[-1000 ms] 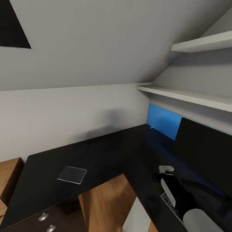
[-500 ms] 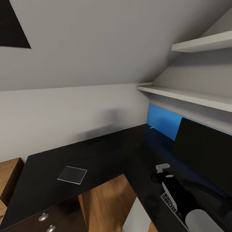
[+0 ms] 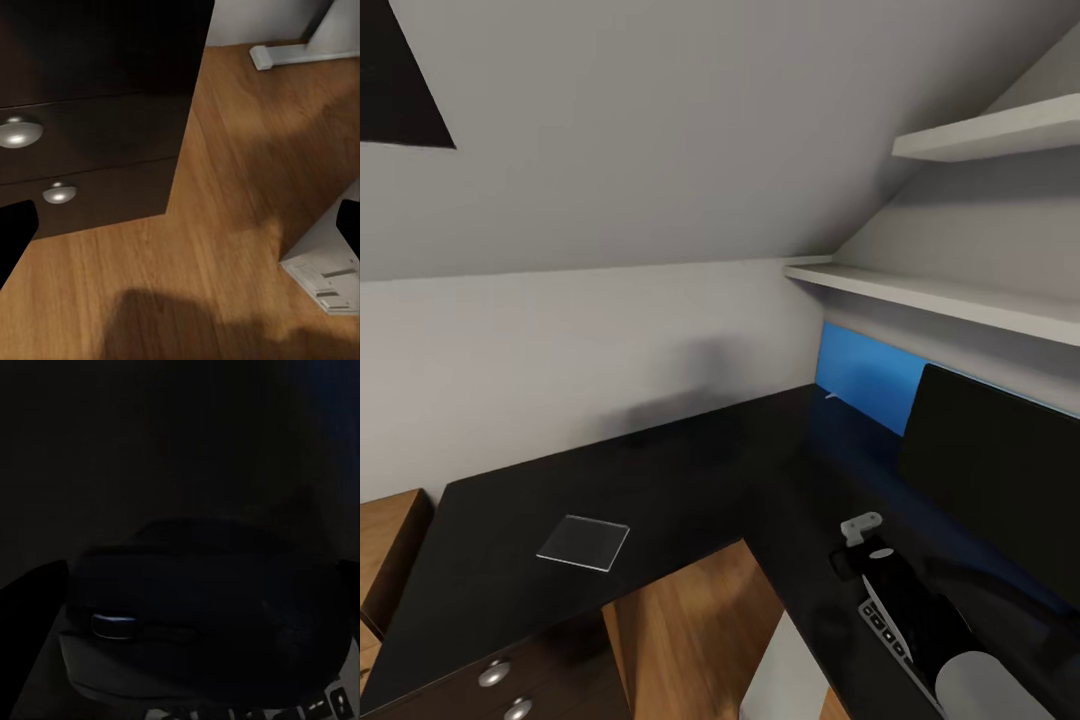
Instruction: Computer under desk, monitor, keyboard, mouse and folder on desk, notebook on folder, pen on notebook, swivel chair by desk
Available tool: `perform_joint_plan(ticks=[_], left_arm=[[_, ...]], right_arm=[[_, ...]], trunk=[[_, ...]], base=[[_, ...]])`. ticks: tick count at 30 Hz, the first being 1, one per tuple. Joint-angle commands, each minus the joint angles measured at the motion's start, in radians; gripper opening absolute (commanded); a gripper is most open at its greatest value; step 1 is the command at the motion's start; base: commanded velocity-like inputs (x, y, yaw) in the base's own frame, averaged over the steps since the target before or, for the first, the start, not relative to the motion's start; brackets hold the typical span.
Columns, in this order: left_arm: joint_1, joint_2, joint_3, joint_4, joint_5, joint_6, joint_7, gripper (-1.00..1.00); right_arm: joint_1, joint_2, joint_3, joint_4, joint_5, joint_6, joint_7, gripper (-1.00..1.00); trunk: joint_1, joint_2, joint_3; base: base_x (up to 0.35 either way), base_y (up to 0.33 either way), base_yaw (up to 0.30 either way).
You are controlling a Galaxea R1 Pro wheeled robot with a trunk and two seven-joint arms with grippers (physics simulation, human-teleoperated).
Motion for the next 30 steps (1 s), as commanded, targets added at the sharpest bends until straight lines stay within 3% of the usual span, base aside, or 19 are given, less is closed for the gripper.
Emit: perform_joint_plan(ticks=[1,30], left_arm=[[0.0,0.001,-0.007,-0.002,0.008,-0.004,0.008,1.0],[0.0,0.001,-0.008,-0.002,0.007,-0.004,0.008,1.0]], right_arm=[[-0.001,-0.001,0.002,-0.002,0.011,0.006,0.006,-1.0],[0.0,0.001,-0.003,-0.01,0.009,-0.053,-0.001,-1.0]], trunk=[[0.004,-0.008,-0.005],[0.115,-0.211,-0.095]], base=[[0.0,0.0,0.0],[0.0,0.0,0.0]])
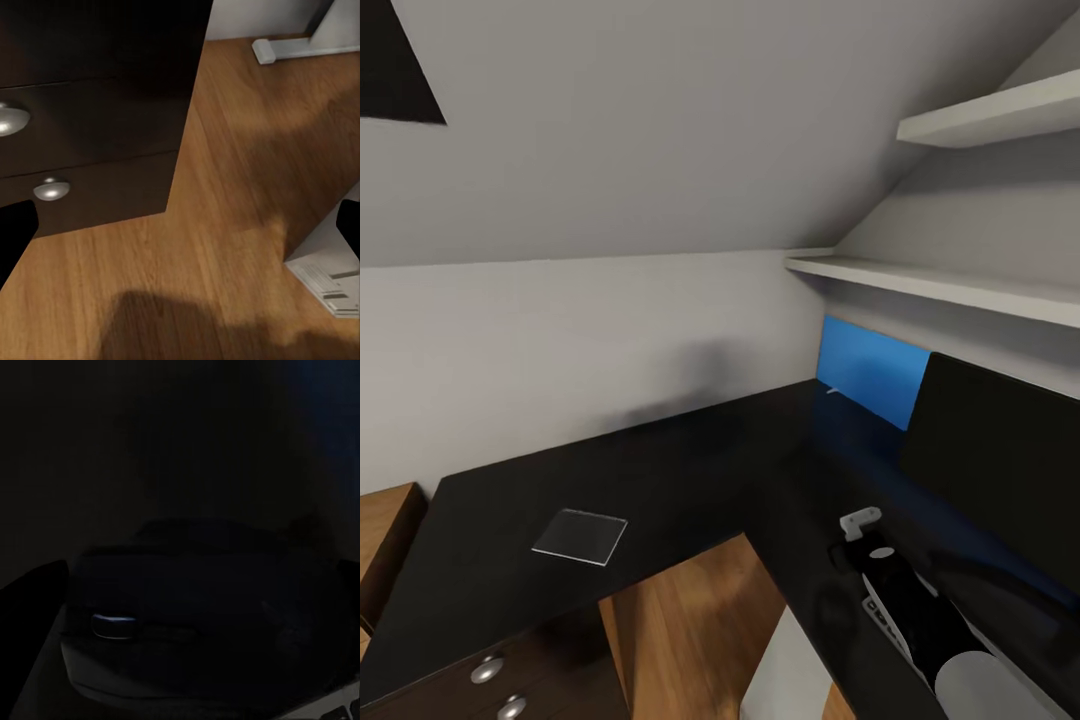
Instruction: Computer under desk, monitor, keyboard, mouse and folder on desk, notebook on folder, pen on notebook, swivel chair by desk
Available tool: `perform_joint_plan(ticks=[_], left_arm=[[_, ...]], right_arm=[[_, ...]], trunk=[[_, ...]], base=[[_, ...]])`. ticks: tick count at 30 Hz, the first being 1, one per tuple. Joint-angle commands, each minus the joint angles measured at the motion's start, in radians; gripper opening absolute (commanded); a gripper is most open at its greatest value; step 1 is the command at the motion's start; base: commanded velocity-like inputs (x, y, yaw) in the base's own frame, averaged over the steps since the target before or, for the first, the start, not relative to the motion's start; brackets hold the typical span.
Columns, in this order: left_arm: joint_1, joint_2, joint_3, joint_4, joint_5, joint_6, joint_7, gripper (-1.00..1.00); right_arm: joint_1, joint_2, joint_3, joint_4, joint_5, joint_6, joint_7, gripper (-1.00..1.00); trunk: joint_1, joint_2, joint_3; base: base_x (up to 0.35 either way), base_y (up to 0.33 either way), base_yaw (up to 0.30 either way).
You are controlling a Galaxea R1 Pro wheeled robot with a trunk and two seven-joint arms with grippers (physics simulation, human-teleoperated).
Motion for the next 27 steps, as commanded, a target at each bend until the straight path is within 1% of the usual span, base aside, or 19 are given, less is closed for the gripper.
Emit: perform_joint_plan(ticks=[1,13,20,27], left_arm=[[0.0,0.002,-0.007,-0.001,0.008,-0.004,0.008,1.0],[0.0,0.002,-0.007,-0.001,0.008,-0.004,0.008,1.0],[0.0,0.002,-0.006,-0.001,0.008,-0.004,0.008,1.0],[0.0,0.002,-0.006,-0.001,0.009,-0.004,0.008,1.0]], right_arm=[[0.0,-0.001,0.002,-0.002,0.011,0.003,0.004,-1.0],[0.0,-0.001,0.002,-0.002,0.011,-0.007,0.003,-1.0],[0.0,-0.001,0.002,-0.002,0.011,-0.007,0.006,-1.0],[0.0,-0.001,0.001,0.0,0.011,-0.006,0.008,-1.0]], trunk=[[0.004,-0.008,-0.004],[0.05,-0.092,-0.042],[0.05,-0.092,-0.042],[0.077,-0.141,-0.064]], base=[[0.0,0.0,0.0],[0.0,0.0,0.0],[0.0,0.0,0.0],[0.0,0.0,0.0]])
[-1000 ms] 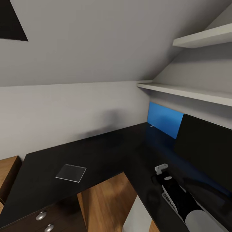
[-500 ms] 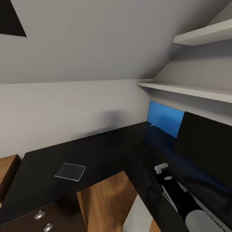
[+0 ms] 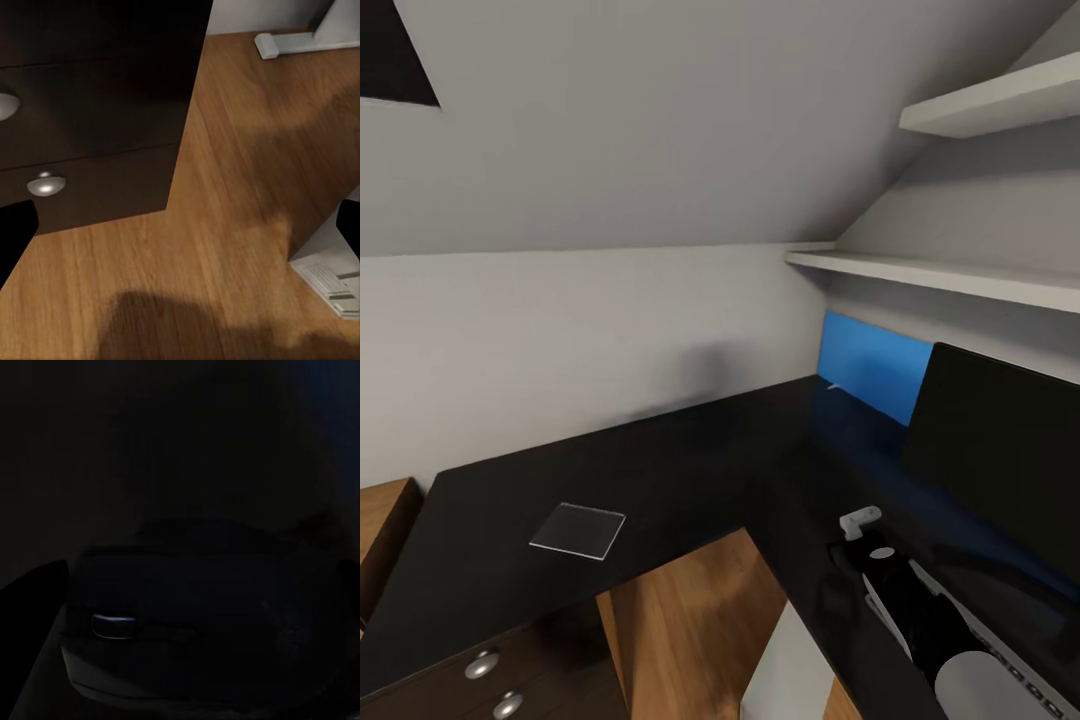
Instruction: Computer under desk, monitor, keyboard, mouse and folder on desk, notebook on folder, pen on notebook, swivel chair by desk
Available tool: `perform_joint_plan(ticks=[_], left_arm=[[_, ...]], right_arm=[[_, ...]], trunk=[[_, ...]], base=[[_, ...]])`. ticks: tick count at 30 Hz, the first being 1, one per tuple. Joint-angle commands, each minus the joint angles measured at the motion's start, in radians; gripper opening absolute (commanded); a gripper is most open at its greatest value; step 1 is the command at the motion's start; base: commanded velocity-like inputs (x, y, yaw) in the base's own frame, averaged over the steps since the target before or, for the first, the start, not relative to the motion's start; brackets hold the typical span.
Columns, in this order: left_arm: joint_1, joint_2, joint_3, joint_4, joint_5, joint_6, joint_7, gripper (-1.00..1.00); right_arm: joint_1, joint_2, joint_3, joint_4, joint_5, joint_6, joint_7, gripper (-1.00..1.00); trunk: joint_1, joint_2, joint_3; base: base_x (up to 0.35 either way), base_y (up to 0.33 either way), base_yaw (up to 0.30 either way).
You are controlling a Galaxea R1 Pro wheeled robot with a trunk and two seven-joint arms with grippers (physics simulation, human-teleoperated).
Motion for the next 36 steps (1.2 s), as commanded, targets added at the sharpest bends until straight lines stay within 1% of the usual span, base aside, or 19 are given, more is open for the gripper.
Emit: perform_joint_plan(ticks=[1,36], left_arm=[[0.0,0.002,-0.006,-0.002,0.008,-0.004,0.008,1.0],[0.0,0.002,-0.006,0.0,0.008,-0.003,0.008,1.0]], right_arm=[[0.0,-0.001,0.002,-0.002,0.011,0.007,0.005,-1.0],[0.0,-0.003,0.0,0.003,0.012,0.016,0.004,-1.0]], trunk=[[0.0,-0.001,-0.001],[0.0,-0.001,-0.001]], base=[[0.0,0.0,0.0],[0.0,0.0,0.0]])
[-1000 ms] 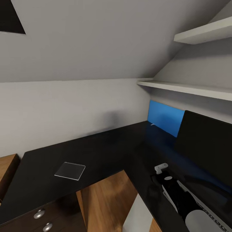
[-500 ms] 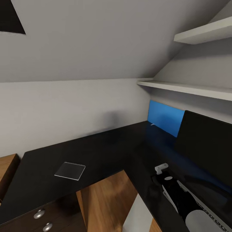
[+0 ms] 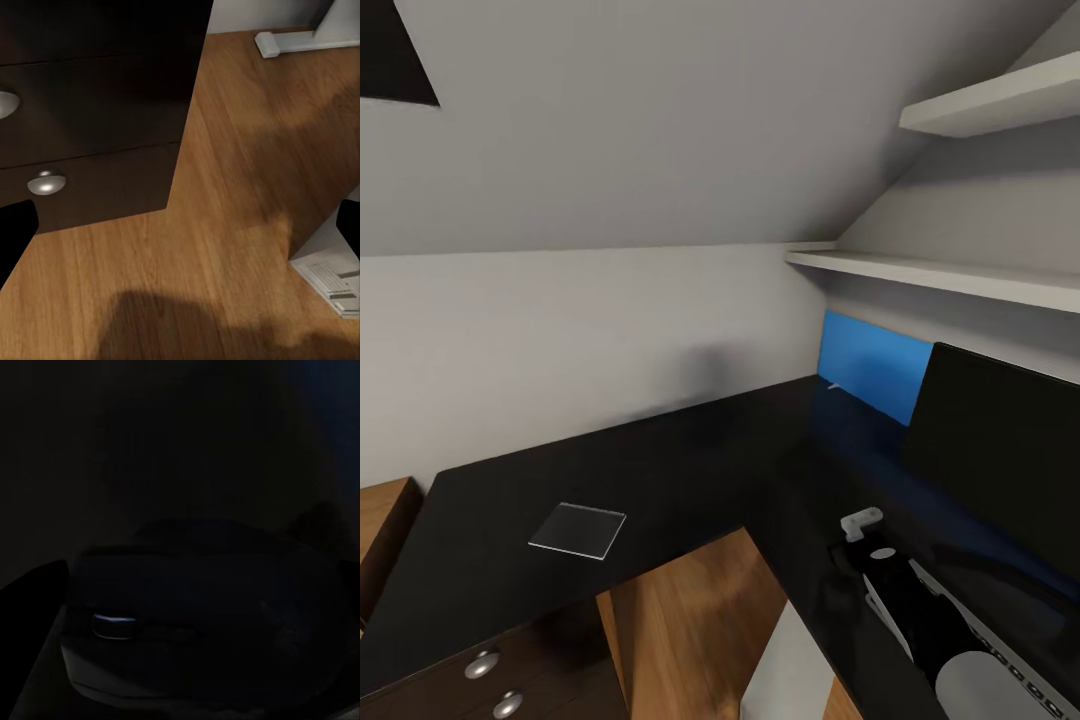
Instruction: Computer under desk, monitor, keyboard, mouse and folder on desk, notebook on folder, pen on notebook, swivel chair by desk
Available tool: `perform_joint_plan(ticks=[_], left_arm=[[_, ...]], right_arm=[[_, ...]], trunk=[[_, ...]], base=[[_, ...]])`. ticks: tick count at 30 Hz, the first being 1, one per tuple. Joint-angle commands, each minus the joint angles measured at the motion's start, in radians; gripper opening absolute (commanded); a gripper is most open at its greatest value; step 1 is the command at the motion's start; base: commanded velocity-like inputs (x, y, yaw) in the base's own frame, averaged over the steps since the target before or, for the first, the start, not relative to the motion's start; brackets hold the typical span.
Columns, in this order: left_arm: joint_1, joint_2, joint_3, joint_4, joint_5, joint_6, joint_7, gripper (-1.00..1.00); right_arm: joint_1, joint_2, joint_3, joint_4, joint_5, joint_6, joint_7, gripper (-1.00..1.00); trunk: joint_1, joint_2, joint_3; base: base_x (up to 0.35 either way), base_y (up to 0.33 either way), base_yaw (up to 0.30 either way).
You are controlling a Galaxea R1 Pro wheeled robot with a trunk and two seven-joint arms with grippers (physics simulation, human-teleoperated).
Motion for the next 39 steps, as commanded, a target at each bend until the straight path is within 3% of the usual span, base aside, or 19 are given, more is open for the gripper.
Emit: perform_joint_plan(ticks=[1,11,14,39], left_arm=[[0.0,0.002,-0.006,-0.001,0.008,-0.004,0.008,1.0],[0.0,0.002,-0.007,-0.001,0.008,-0.004,0.008,1.0],[0.0,0.002,-0.007,-0.001,0.008,-0.005,0.008,1.0],[0.0,0.002,-0.006,-0.001,0.008,-0.006,0.008,1.0]], right_arm=[[0.0,-0.001,0.002,-0.002,0.01,0.006,0.005,-1.0],[0.0,0.0,0.002,-0.002,0.01,0.006,0.005,-1.0],[0.0,0.0,0.002,-0.002,0.01,0.006,0.005,-1.0],[0.0,-0.001,0.003,-0.003,0.01,0.006,0.003,-1.0]], trunk=[[0.0,-0.001,-0.001],[0.0,-0.001,-0.001],[0.012,-0.022,-0.01],[0.012,-0.022,-0.01]], base=[[0.0,0.0,0.0],[0.0,0.0,0.0],[0.0,0.0,0.0],[0.0,0.0,0.0]])
